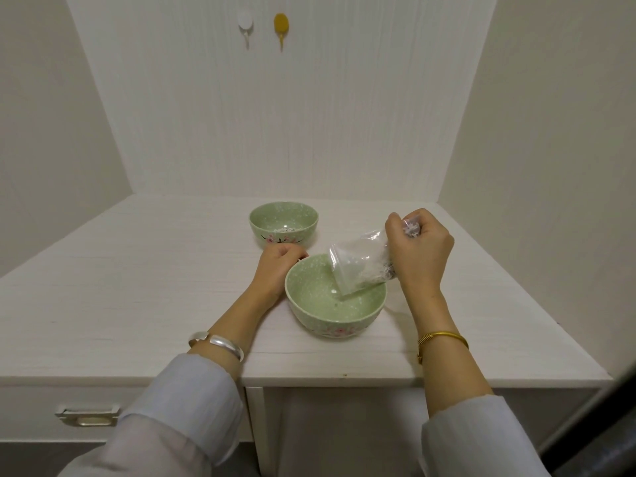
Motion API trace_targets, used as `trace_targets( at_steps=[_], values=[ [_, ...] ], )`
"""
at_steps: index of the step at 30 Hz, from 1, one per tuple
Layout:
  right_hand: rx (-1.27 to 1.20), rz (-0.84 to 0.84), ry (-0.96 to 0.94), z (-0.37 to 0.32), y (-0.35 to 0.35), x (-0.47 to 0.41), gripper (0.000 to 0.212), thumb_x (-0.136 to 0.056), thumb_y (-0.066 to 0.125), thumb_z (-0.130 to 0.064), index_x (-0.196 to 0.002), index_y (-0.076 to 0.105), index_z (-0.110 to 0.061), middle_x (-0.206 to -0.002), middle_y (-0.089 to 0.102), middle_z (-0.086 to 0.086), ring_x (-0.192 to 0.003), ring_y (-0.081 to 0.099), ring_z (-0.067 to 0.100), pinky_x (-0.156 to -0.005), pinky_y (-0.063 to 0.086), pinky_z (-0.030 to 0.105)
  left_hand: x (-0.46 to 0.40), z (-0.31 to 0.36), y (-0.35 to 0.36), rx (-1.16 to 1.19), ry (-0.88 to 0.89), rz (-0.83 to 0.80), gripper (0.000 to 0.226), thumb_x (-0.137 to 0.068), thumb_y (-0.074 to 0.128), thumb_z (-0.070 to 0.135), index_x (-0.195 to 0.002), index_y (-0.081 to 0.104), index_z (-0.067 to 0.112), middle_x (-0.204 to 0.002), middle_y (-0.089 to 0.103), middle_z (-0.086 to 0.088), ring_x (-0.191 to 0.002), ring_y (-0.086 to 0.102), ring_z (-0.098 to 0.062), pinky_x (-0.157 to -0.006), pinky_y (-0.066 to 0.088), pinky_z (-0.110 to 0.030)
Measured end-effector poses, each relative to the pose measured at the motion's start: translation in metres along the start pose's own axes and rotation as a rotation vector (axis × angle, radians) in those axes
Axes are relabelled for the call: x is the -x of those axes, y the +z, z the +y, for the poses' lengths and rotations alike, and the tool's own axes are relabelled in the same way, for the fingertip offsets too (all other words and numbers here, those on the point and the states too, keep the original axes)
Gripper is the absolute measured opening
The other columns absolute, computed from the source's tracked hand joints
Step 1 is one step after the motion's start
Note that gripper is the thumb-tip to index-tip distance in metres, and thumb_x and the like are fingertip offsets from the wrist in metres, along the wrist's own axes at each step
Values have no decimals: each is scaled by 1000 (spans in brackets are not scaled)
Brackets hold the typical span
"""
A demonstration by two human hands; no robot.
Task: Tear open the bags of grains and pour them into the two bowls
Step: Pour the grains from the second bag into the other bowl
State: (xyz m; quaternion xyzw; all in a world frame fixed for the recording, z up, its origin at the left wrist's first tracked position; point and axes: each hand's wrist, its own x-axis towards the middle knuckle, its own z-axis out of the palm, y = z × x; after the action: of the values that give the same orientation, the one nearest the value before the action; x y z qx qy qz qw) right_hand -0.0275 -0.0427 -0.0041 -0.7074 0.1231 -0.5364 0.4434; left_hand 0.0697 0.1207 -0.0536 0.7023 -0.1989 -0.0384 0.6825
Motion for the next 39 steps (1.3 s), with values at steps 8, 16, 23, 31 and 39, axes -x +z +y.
trace_targets(
  at_steps=[8,16,23,31,39],
  values=[
    [37,2,13,3,0,-1,35,-72,59,-21,-48,34,-26,-45,38,-13,-42,42,-1,-44,31,10,-1,0,1,-2,-15,10,43,-77,51,3,-37,44,18,-35,41,10,-38,38,-7,-41,33,-20],
    [50,-8,43,3,-1,0,24,-69,55,-28,-55,43,-13,-47,42,-12,-43,40,8,-45,29,11,0,0,2,-6,-14,18,46,-78,52,3,-37,43,20,-36,40,10,-41,37,-8,-44,32,-22],
    [75,-26,43,0,-2,0,25,-69,55,-29,-53,42,-14,-48,41,-10,-48,40,17,-49,31,21,0,0,2,-3,-14,20,45,-79,52,2,-38,42,18,-34,40,11,-38,36,-6,-42,32,-20],
    [112,-39,-8,0,-2,0,27,-74,59,-24,-55,43,-14,-47,41,-11,-42,33,11,-45,28,14,0,-1,2,2,-19,15,40,-78,53,2,-41,43,15,-34,40,11,-38,38,-7,-41,32,-19],
    [101,-50,1,-2,-2,0,32,-74,60,-22,-51,38,-24,-50,43,-11,-46,39,14,-48,30,22,0,-1,1,2,-15,1,46,-78,52,4,-36,43,21,-34,39,11,-37,36,-6,-42,31,-20]
  ],
)
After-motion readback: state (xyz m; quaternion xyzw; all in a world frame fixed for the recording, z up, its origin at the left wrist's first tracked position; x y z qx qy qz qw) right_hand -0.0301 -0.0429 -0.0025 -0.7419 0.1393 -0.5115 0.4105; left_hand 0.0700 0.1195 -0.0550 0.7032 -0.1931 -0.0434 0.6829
